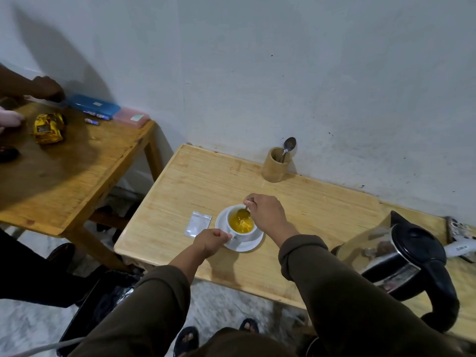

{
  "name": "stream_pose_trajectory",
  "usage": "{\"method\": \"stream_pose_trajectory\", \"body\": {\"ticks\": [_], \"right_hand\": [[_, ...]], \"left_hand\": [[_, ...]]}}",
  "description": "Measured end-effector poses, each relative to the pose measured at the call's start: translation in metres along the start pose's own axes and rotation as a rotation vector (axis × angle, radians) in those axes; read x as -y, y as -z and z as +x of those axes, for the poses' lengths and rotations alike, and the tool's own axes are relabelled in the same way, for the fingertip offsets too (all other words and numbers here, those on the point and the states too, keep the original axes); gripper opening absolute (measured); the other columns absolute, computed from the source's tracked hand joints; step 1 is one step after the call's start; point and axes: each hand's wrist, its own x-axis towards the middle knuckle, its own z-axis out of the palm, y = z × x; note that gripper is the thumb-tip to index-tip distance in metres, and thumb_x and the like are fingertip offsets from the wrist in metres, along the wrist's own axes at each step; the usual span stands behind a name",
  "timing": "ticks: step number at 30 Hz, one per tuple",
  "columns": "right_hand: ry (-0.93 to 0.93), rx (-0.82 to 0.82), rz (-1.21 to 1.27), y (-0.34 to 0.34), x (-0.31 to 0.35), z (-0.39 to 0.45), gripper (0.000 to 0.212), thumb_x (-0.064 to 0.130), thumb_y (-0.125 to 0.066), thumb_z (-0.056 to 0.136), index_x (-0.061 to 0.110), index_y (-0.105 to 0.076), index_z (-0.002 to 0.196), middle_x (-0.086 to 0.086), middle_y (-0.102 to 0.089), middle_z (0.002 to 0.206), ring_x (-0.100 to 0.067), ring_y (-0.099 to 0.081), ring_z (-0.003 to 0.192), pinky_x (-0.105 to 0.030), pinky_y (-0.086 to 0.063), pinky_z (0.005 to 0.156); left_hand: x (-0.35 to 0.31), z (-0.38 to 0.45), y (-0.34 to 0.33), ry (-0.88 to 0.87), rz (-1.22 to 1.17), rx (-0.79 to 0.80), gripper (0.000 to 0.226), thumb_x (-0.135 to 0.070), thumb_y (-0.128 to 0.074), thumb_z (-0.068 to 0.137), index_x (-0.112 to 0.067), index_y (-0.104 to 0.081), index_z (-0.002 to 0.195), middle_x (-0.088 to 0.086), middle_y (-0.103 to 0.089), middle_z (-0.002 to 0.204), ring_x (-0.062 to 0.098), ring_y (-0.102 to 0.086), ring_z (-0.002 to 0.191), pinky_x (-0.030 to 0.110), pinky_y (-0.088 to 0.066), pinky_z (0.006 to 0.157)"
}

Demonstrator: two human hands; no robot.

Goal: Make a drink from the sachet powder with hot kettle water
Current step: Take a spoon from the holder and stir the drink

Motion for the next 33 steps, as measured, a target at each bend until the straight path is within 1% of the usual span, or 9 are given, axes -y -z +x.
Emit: {"method": "stream_pose_trajectory", "body": {"ticks": [8, 11, 14, 17, 20, 23, 26, 30, 33], "right_hand": [[-0.039, 0.081, 0.182, -0.003, 0.000, -0.010, 0.024, 0.031, -0.056, 0.091, 0.013, -0.072, 0.092, -0.010, -0.074, 0.095, -0.027, -0.068, 0.086, -0.039, -0.055, 0.082], [-0.101, 0.062, 0.299, 0.001, 0.002, -0.018, 0.024, 0.026, -0.059, 0.090, 0.006, -0.072, 0.089, -0.008, -0.073, 0.083, -0.020, -0.066, 0.071, -0.033, -0.055, 0.075], [-0.191, 0.052, 0.422, 0.008, 0.003, -0.029, 0.021, 0.023, -0.063, 0.087, 0.004, -0.073, 0.087, 0.000, -0.069, 0.070, -0.009, -0.062, 0.058, -0.018, -0.048, 0.058], [-0.257, 0.043, 0.504, 0.009, -0.004, -0.043, 0.016, 0.018, -0.066, 0.083, 0.004, -0.074, 0.085, -0.007, -0.070, 0.072, -0.014, -0.062, 0.063, -0.021, -0.047, 0.057], [-0.326, 0.016, 0.574, 0.008, -0.011, -0.061, 0.014, 0.015, -0.068, 0.078, 0.005, -0.075, 0.084, -0.007, -0.067, 0.070, -0.018, -0.059, 0.070, -0.028, -0.046, 0.061], [-0.363, 0.018, 0.634, 0.005, -0.015, -0.080, 0.014, 0.019, -0.071, 0.078, 0.006, -0.075, 0.082, -0.006, -0.066, 0.068, -0.016, -0.058, 0.068, -0.026, -0.044, 0.060], [-0.437, 0.004, 0.690, 0.001, -0.019, -0.095, 0.017, 0.026, -0.071, 0.079, 0.009, -0.074, 0.075, -0.005, -0.068, 0.067, -0.012, -0.057, 0.062, -0.020, -0.043, 0.055], [-0.497, 0.048, 0.714, -0.008, -0.027, -0.112, 0.011, 0.010, -0.069, 0.079, 0.014, -0.073, 0.070, 0.001, -0.063, 0.054, -0.008, -0.048, 0.047, -0.013, -0.038, 0.043], [-0.528, 0.056, 0.685, -0.018, -0.031, -0.119, 0.013, 0.004, -0.071, 0.075, 0.016, -0.066, 0.074, -0.004, -0.063, 0.064, -0.009, -0.052, 0.054, -0.017, -0.037, 0.048]], "left_hand": [[0.001, 0.002, 0.003, -0.034, 0.038, 0.031, 0.019, -0.032, -0.060, 0.088, -0.015, -0.067, 0.088, 0.006, -0.062, 0.099, 0.019, -0.054, 0.093, 0.027, -0.040, 0.081], [0.000, 0.002, 0.004, -0.054, 0.076, 0.049, 0.021, -0.035, -0.059, 0.089, -0.015, -0.066, 0.090, 0.007, -0.063, 0.102, 0.020, -0.055, 0.096, 0.028, -0.042, 0.084], [0.000, 0.002, 0.005, -0.071, 0.117, 0.056, 0.030, -0.037, -0.057, 0.090, -0.011, -0.069, 0.096, 0.010, -0.065, 0.108, 0.024, -0.057, 0.100, 0.032, -0.044, 0.087], [0.000, 0.001, 0.006, -0.074, 0.137, 0.067, 0.027, -0.039, -0.055, 0.090, -0.014, -0.066, 0.091, 0.010, -0.063, 0.102, 0.022, -0.053, 0.093, 0.027, -0.039, 0.081], [0.000, 0.001, 0.006, -0.094, 0.173, 0.068, 0.035, -0.041, -0.054, 0.091, -0.010, -0.069, 0.101, 0.015, -0.066, 0.114, 0.029, -0.059, 0.103, 0.029, -0.039, 0.080], [-0.002, -0.001, 0.006, -0.105, 0.206, 0.069, 0.043, -0.042, -0.050, 0.093, -0.007, -0.067, 0.112, 0.016, -0.065, 0.121, 0.032, -0.057, 0.115, 0.035, -0.045, 0.093], [-0.001, 0.000, 0.006, -0.118, 0.205, 0.069, 0.043, -0.042, -0.050, 0.093, -0.006, -0.068, 0.109, 0.017, -0.065, 0.122, 0.033, -0.057, 0.115, 0.037, -0.045, 0.097], [0.001, 0.000, 0.005, -0.112, 0.184, 0.056, 0.044, -0.042, -0.051, 0.092, -0.005, -0.068, 0.109, 0.017, -0.065, 0.122, 0.033, -0.057, 0.116, 0.038, -0.044, 0.098], [0.003, -0.002, 0.003, -0.107, 0.162, 0.040, 0.044, -0.043, -0.051, 0.092, -0.007, -0.068, 0.109, 0.016, -0.065, 0.122, 0.032, -0.056, 0.116, 0.037, -0.044, 0.097]]}}
